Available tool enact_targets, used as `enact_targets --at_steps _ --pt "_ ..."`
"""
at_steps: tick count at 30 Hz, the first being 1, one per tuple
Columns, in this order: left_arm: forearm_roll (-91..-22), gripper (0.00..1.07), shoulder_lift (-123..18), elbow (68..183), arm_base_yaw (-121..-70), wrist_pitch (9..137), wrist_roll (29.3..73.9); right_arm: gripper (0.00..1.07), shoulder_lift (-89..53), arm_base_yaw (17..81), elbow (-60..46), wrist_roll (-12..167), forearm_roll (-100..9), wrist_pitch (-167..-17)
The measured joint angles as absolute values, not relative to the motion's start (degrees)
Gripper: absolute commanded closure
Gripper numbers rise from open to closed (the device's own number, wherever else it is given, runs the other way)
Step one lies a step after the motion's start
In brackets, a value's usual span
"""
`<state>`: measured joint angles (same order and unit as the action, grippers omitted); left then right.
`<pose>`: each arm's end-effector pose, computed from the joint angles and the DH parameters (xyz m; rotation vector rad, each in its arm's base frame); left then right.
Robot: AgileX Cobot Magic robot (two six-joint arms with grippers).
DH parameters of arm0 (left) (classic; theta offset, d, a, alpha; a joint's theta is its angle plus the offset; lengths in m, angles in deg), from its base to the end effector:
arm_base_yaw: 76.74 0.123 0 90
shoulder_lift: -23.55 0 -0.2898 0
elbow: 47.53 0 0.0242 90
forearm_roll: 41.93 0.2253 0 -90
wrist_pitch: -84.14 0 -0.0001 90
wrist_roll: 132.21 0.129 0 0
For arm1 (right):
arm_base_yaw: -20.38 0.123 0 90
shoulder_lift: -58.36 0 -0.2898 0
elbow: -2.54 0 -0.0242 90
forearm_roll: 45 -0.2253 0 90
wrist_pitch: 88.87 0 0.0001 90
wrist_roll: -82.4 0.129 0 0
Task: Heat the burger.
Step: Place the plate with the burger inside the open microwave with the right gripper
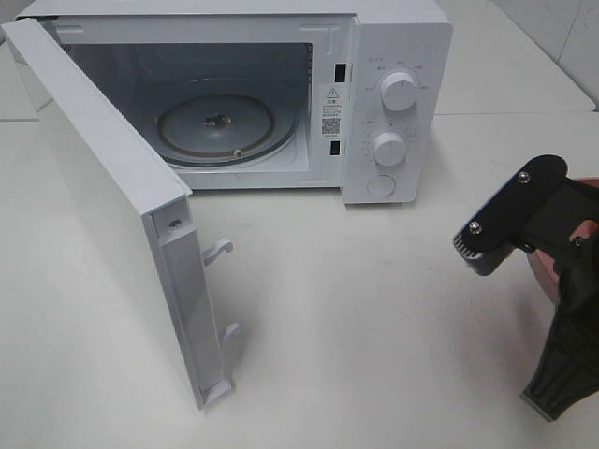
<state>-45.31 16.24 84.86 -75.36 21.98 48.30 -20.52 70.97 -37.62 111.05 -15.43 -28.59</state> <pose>-0.0021 -0.0068 0.2505 -0.0110 2.0424 -0.0499 0.1452 0.0895 0.2029 -0.8836 2.6642 -0.4826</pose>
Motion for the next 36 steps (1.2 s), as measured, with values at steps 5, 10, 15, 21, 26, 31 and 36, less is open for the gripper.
enact_targets --at_steps 5,10,15,21,26,31,36 --pt "-45.31 0.07 16.24 84.86 -75.36 21.98 48.3 1.07 -17.88 77.33 -37.62 109.33 -15.43 -25.38" --pt "-45.31 0.07 16.24 84.86 -75.36 21.98 48.3 1.07 -15.65 81.91 -37.62 106.35 -15.43 -23.9" --pt "-45.31 0.07 16.24 84.86 -75.36 21.98 48.3 1.07 -13.99 85.07 -37.62 102.74 -15.95 -23.67" --pt "-45.31 0.07 16.24 84.86 -75.36 21.98 48.3 1.07 -13.01 87.36 -37.85 95.64 -16.86 -23.55" --pt "-45.31 0.07 16.24 84.86 -75.36 21.98 48.3 1.07 -13.01 87.36 -38.02 89.8 -16.86 -24.47" --pt "-45.31 0.07 16.24 84.86 -75.36 21.98 48.3 1.07 -13.01 87.36 -38.13 84.12 -16.86 -26.42" --pt "-45.31 0.07 16.24 84.86 -75.36 21.98 48.3 1.07 -13.01 87.36 -38.13 77.71 -16.86 -28.77"
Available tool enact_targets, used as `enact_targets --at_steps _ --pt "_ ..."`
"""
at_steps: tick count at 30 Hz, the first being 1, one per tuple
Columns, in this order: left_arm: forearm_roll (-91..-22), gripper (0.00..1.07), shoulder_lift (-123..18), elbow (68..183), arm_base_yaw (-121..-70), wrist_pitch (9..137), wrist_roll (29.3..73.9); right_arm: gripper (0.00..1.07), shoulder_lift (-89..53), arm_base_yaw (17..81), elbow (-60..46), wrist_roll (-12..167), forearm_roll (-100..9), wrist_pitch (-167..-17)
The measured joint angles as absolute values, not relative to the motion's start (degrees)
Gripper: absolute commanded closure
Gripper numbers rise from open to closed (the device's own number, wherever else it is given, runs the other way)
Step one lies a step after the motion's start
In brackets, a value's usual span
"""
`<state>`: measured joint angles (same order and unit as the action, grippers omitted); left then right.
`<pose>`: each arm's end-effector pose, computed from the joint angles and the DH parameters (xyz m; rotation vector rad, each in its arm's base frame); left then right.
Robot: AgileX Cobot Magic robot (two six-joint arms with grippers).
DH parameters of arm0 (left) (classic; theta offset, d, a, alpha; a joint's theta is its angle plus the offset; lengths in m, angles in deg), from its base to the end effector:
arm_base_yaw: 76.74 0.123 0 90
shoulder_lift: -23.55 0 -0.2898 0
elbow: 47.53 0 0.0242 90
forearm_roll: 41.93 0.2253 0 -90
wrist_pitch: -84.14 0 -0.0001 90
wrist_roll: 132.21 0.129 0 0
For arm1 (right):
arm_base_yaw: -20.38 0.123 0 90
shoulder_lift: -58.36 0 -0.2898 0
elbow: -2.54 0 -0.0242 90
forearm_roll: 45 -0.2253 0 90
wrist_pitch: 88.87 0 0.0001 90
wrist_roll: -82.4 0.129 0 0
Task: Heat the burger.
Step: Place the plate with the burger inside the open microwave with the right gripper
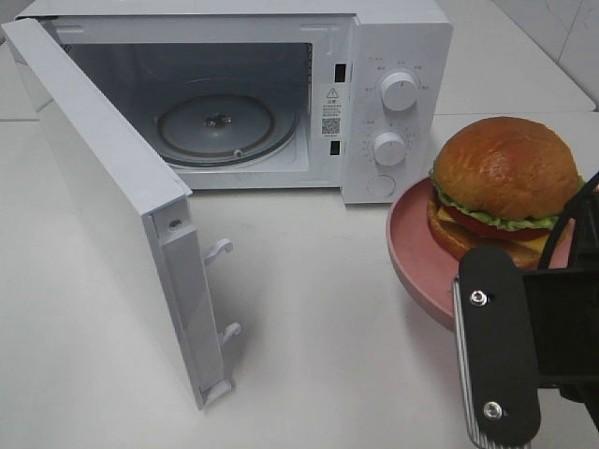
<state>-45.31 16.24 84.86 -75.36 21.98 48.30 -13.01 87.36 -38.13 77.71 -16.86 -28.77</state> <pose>-0.0021 -0.0068 0.2505 -0.0110 2.0424 -0.0499 0.1064 0.1154 0.2200 -1.8550 2.0521 -0.4338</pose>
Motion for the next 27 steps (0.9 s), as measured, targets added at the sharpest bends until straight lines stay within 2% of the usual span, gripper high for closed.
enact_targets --at_steps 16,24,26,27 --pt "-45.31 0.07 16.24 84.86 -75.36 21.98 48.3 1.07 -13.01 87.36 -38.13 66.48 -16.86 -35.41" --pt "-45.31 0.07 16.24 84.86 -75.36 21.98 48.3 1.07 -13.07 81.69 -38.13 58.23 -16.92 -41.6" --pt "-45.31 0.07 16.24 84.86 -75.36 21.98 48.3 1.07 -13.07 77.22 -38.25 53.07 -17.9 -44.52" --pt "-45.31 0.07 16.24 84.86 -75.36 21.98 48.3 1.07 -13.07 77.22 -38.25 53.07 -17.9 -44.52"
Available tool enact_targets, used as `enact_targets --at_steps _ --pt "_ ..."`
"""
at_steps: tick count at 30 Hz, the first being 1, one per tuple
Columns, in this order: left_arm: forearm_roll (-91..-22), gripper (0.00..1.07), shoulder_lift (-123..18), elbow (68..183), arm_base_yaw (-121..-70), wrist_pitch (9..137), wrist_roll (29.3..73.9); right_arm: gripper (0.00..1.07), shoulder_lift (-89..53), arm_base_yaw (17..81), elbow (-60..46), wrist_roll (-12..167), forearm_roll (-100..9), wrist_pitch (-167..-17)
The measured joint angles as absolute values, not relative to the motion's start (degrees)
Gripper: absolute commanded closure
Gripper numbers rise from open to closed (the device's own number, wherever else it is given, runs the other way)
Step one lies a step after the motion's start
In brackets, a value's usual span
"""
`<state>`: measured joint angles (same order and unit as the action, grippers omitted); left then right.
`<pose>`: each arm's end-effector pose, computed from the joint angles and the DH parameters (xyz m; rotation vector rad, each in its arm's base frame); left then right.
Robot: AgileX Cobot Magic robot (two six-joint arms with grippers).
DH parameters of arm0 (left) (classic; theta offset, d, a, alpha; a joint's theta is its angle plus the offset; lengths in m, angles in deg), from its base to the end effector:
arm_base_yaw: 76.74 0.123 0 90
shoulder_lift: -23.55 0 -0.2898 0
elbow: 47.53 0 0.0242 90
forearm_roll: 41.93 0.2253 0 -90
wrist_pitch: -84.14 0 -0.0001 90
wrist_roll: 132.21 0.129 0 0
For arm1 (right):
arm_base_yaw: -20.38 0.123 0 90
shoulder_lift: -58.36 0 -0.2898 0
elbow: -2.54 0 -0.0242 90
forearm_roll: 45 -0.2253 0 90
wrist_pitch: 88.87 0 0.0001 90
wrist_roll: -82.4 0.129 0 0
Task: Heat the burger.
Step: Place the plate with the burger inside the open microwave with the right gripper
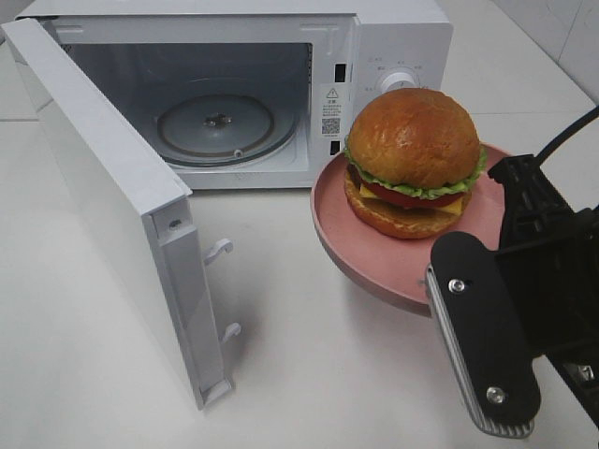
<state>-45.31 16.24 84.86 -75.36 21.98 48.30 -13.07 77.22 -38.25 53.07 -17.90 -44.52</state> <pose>-0.0021 -0.0068 0.2505 -0.0110 2.0424 -0.0499 0.1331 0.1285 0.2257 -2.0432 1.6600 -0.3887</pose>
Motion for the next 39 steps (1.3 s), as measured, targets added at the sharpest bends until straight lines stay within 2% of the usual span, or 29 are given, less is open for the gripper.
enact_targets --at_steps 2,5,7,18,26,39 --pt "-45.31 0.07 16.24 84.86 -75.36 21.98 48.3 1.07 -13.13 73.78 -38.31 47.8 -19.67 -46.99" --pt "-45.31 0.07 16.24 84.86 -75.36 21.98 48.3 1.07 -13.13 72.52 -38.31 45.79 -20.36 -47.84" --pt "-45.31 0.07 16.24 84.86 -75.36 21.98 48.3 1.07 -13.13 67.82 -38.31 37.48 -23.4 -50.94" --pt "-45.31 0.07 16.24 84.86 -75.36 21.98 48.3 1.07 -18.0 58.77 -38.31 16.51 -35.14 -55.24" --pt "-45.31 0.07 16.24 84.86 -75.36 21.98 48.3 1.07 -23.04 58.31 -38.31 8.67 -39.04 -62.0" --pt "-45.31 0.07 16.24 84.86 -75.36 21.98 48.3 1.07 -30.77 58.19 -36.82 8.49 -39.04 -67.61"
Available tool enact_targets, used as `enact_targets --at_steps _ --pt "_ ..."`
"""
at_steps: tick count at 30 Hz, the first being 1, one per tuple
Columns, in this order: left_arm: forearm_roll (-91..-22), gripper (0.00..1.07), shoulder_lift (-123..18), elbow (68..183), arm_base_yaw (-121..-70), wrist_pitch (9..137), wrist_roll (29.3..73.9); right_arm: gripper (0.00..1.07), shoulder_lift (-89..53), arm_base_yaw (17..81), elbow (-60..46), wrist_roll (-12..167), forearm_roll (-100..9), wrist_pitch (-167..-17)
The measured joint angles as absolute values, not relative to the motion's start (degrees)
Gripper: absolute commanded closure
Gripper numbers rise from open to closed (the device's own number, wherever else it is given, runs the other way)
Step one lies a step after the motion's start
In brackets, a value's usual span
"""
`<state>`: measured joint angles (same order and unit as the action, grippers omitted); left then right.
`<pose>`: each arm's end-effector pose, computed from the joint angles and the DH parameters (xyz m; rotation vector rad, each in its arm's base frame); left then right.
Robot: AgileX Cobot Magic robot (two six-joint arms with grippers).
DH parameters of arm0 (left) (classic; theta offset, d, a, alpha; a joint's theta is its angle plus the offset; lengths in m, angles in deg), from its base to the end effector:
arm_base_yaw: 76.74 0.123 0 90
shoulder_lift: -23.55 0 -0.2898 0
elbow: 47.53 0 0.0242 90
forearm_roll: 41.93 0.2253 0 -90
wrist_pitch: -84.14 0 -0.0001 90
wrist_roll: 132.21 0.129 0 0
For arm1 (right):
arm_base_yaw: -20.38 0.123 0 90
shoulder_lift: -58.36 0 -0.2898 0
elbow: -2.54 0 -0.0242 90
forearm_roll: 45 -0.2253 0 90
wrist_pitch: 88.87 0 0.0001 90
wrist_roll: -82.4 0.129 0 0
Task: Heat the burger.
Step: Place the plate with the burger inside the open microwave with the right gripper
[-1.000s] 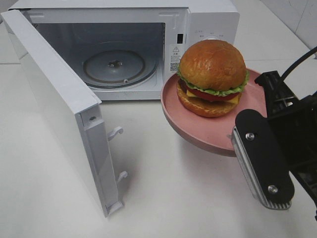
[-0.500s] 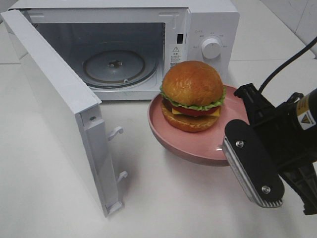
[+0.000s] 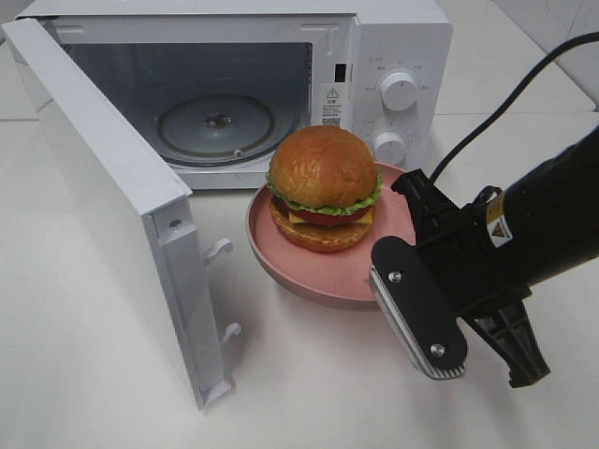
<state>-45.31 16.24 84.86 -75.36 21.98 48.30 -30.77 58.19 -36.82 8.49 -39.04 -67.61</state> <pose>-0.0021 -0.0068 0.2505 -0.0110 2.0424 -0.0499 0.2021 0.1507 0.1802 -2.2502 1.3873 -0.3015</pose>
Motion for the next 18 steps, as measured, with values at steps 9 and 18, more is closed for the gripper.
enact_targets --at_steps 9,18 --pt "-45.31 0.07 16.24 84.86 -75.36 21.98 48.3 1.07 -38.68 58.14 -29.88 8.61 -39.27 -68.13" --pt "-45.31 0.07 16.24 84.86 -75.36 21.98 48.3 1.07 -44.18 58.14 -24.56 8.49 -39.38 -68.24"
